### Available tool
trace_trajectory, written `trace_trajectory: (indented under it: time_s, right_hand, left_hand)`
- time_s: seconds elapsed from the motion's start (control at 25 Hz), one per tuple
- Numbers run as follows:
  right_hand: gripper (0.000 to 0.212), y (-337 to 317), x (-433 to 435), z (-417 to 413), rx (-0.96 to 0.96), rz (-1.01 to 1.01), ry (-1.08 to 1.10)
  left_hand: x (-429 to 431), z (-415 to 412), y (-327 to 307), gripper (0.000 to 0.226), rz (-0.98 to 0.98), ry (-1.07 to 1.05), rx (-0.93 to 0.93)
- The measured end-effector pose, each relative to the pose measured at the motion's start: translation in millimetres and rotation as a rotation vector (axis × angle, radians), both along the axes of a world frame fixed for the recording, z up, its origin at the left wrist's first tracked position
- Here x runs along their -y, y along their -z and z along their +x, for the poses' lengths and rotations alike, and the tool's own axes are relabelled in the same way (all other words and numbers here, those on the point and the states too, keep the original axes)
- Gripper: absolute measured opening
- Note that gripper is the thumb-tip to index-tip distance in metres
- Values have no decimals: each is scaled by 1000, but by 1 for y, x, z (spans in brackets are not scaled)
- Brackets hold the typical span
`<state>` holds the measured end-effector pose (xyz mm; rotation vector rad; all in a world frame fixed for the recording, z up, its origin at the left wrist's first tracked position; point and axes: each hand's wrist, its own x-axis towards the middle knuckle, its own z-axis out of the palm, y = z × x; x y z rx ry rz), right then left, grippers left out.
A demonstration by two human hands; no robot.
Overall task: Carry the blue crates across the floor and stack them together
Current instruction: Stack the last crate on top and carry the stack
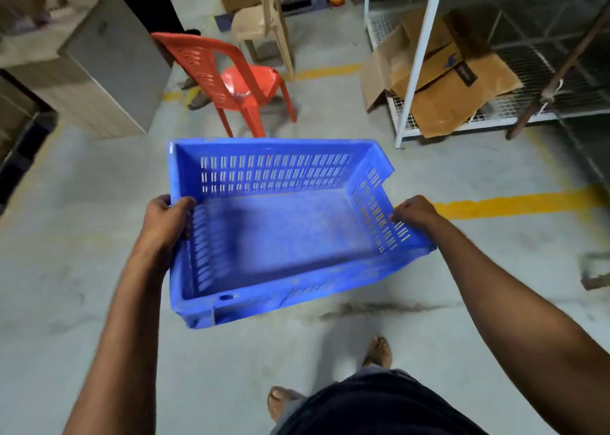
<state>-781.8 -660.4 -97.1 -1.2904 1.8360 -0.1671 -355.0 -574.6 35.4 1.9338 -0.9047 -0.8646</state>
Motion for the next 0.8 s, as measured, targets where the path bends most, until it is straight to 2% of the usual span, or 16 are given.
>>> trace_trajectory:
  time_s: [0.04,0.12,0.2,0.28,0.32,0.36,0.4,0.48,0.52,0.56,0.68,0.72,0.8]
  right_hand:
    - [18,-7,2,16,-44,12,-69]
    - [17,-20,0,56,11,63,-152]
    - [18,-38,-4,92,125,67,-201]
    - [23,-57,-4,146,110,69,-307]
    - [26,-67,-6,181,79,84,-366]
    - [27,-77,-7,214,30,99,-419]
    - [27,-87,-9,246,-43,112,-482]
    - [26,-101,-18,306,-225,109,-620]
    - [27,-105,-27,337,-307,83,-685]
    - [26,-105,-37,363,-378,38,-744]
    - [32,-98,-74,432,-486,-135,-882]
    - [38,-97,-85,454,-476,-154,-897]
    - [39,-100,-105,493,-376,-133,-891]
  left_hand:
    - [-18,25,11,29,40,-41,-13]
    - [-57,81,25,32,106,-127,-118]
    - [-96,129,32,33,179,-176,-428]
    - [-144,179,33,30,186,-271,-811]
    - [-171,205,33,25,161,-340,-935]
    - [-193,228,34,14,148,-401,-1012]
    - [-214,247,37,13,134,-452,-1050]
    - [-252,284,40,38,115,-495,-1086]
    - [-271,302,41,42,87,-525,-1117]
    - [-289,316,44,41,63,-554,-1136]
    - [-340,353,59,15,0,-708,-1066]
    - [-360,365,65,25,-7,-734,-974]
    - [-398,381,82,34,54,-756,-631]
